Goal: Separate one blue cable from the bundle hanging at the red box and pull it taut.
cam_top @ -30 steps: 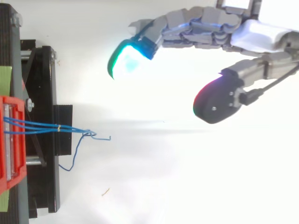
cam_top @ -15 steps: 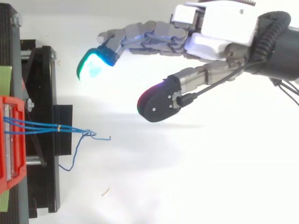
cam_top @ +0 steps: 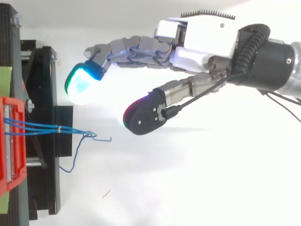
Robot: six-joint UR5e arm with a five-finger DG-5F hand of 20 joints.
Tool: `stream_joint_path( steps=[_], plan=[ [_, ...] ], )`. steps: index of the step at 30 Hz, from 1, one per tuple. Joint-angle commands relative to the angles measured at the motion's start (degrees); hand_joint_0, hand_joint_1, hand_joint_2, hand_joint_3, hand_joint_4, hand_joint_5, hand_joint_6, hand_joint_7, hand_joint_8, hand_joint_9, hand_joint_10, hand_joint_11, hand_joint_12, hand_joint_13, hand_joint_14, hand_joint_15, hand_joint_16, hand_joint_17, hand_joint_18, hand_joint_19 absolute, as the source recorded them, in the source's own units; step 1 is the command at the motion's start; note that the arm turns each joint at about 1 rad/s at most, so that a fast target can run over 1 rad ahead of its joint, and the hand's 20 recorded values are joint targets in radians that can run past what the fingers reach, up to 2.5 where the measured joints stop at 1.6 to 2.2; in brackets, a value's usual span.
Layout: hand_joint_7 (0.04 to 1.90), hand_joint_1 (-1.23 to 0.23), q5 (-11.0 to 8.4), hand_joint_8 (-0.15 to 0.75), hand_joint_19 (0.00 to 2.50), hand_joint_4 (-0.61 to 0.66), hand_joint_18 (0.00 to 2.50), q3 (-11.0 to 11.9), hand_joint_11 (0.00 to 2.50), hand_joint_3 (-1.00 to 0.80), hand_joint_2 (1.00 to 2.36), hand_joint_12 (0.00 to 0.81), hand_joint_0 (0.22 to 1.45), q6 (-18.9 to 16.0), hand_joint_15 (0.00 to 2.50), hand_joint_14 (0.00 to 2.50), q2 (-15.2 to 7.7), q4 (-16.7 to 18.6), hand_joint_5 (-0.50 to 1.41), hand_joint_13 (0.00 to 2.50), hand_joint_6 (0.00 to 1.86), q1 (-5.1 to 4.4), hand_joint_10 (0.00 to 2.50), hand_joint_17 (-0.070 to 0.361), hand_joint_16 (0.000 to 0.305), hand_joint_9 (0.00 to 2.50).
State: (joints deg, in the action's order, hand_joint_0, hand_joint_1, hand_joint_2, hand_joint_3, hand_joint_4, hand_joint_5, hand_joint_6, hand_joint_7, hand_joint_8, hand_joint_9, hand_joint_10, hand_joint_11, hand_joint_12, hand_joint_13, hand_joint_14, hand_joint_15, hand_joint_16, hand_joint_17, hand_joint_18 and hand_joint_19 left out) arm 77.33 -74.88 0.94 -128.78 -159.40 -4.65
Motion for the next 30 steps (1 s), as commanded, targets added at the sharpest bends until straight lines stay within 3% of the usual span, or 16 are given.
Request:
stream_joint_path(
  steps=[1, 4, 5, 8, 21, 30],
  plan=[
    [0.75, -0.61, 0.19, 0.263, 0.13, 0.2, 0.0, 0.5, 0.02, -0.5, 1.0, 0.349, 0.53, -0.2, 0.04, 0.0, -0.8, 0.6, -0.25, 0.0, 0.5, -0.27, 0.0, 0.136, 0.06, 0.12],
    [0.75, -0.61, 0.8, 0.263, 0.12, 0.2, 0.0, 2.2, 0.03, -0.5, 1.0, 0.349, 0.53, -0.8, 0.04, 0.0, -2.9, 0.5, -0.25, 0.0, 0.5, -0.01, 0.0, 0.136, 0.06, 0.12],
    [0.75, -0.61, 1.86, 0.263, 0.13, 0.2, 0.0, 3.2, 0.03, -0.5, 1.0, 0.35, 0.53, -1.7, 0.04, 0.0, -4.3, 0.8, -0.25, 0.0, 0.5, 0.08, 0.0, 0.136, 0.06, 0.12],
    [0.75, -0.61, 2.65, 0.263, 0.13, 0.2, 0.0, 4.0, 0.03, -0.5, 1.0, 0.35, 0.53, -3.0, 0.04, 0.0, -5.3, 0.8, -0.25, 0.0, 0.5, 0.08, 0.0, 0.136, 0.06, 0.12],
    [0.73, -0.67, 3.7, 0.289, 0.06, 0.23, 0.12, 4.5, 0.0, -0.5, 1.0, 0.365, 0.53, -5.1, 0.0, 0.0, -5.3, 1.3, -0.24, 0.07, 0.5, -0.1, 0.0, 0.137, 0.061, 0.23],
    [0.74, -0.7, 5.99, 0.296, 0.08, 0.24, 0.18, 4.7, 0.01, -0.5, 1.0, 0.365, 0.55, -5.2, 0.01, 0.0, -5.3, 1.6, -0.23, 0.13, 0.5, -0.1, 0.0, 0.132, 0.058, 0.28]
  ],
)
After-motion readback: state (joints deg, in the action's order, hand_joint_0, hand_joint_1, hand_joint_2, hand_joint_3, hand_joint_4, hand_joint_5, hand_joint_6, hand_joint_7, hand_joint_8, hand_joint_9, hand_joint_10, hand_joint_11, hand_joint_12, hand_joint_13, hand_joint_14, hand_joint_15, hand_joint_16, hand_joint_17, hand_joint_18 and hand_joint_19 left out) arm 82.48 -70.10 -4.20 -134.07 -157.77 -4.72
